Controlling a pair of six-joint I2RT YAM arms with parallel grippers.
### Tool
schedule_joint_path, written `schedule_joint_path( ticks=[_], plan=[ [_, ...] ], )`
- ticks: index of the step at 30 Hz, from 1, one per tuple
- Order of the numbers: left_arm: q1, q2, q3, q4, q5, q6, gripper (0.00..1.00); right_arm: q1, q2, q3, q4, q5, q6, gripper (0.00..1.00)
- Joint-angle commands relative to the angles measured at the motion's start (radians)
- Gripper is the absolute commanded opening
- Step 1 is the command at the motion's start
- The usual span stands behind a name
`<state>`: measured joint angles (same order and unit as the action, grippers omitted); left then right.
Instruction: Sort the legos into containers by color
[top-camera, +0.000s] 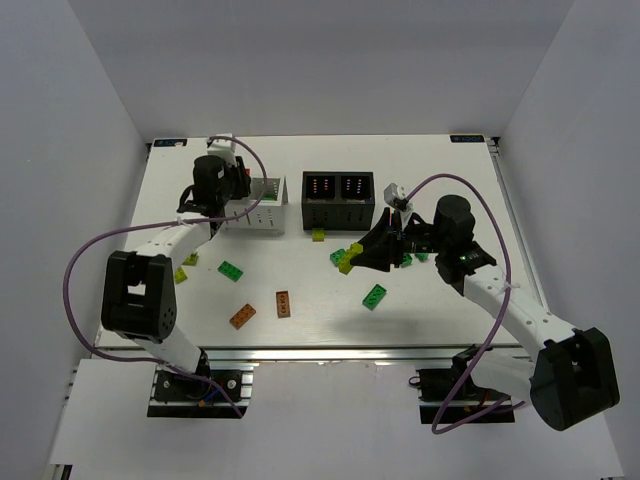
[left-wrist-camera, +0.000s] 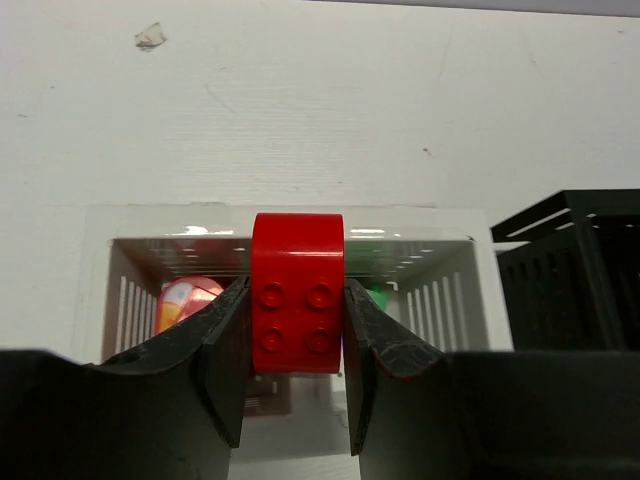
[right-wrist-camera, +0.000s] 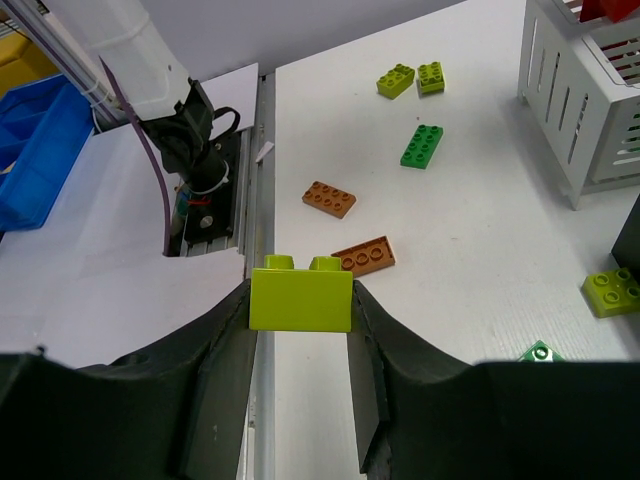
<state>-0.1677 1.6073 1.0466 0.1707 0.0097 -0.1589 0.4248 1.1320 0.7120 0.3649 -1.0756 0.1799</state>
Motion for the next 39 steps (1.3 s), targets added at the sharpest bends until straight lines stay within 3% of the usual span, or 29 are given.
schedule_joint_path(
  ticks=[1,15,18,21,25,32,39],
  plan=[
    [0.022,-0.012,0.053,-0.014,-0.011,0.05,0.0,-0.004,-0.008,0.033,0.012,-0.003,-0.011,0.0],
    [0.039,0.049,0.084,-0.037,-0.068,0.082,0.01,-0.004,0.005,0.04,0.0,-0.001,-0.022,0.0],
    [0.04,0.046,0.081,-0.039,-0.082,0.081,0.13,-0.004,0.005,0.04,-0.003,-0.003,-0.023,0.0],
    [0.04,0.037,0.081,-0.04,-0.083,0.07,0.33,-0.004,0.008,0.04,-0.003,-0.003,-0.025,0.0],
    [0.04,0.025,0.079,-0.043,-0.079,0.053,0.45,-0.004,0.009,0.041,-0.004,-0.001,-0.026,0.0],
    [0.042,-0.017,0.064,-0.031,-0.043,0.006,0.49,-0.006,0.014,0.043,-0.014,0.006,-0.039,0.0],
    [0.042,-0.073,0.029,-0.005,-0.063,-0.024,0.61,-0.014,0.022,0.044,-0.023,0.011,-0.043,0.0]
  ],
)
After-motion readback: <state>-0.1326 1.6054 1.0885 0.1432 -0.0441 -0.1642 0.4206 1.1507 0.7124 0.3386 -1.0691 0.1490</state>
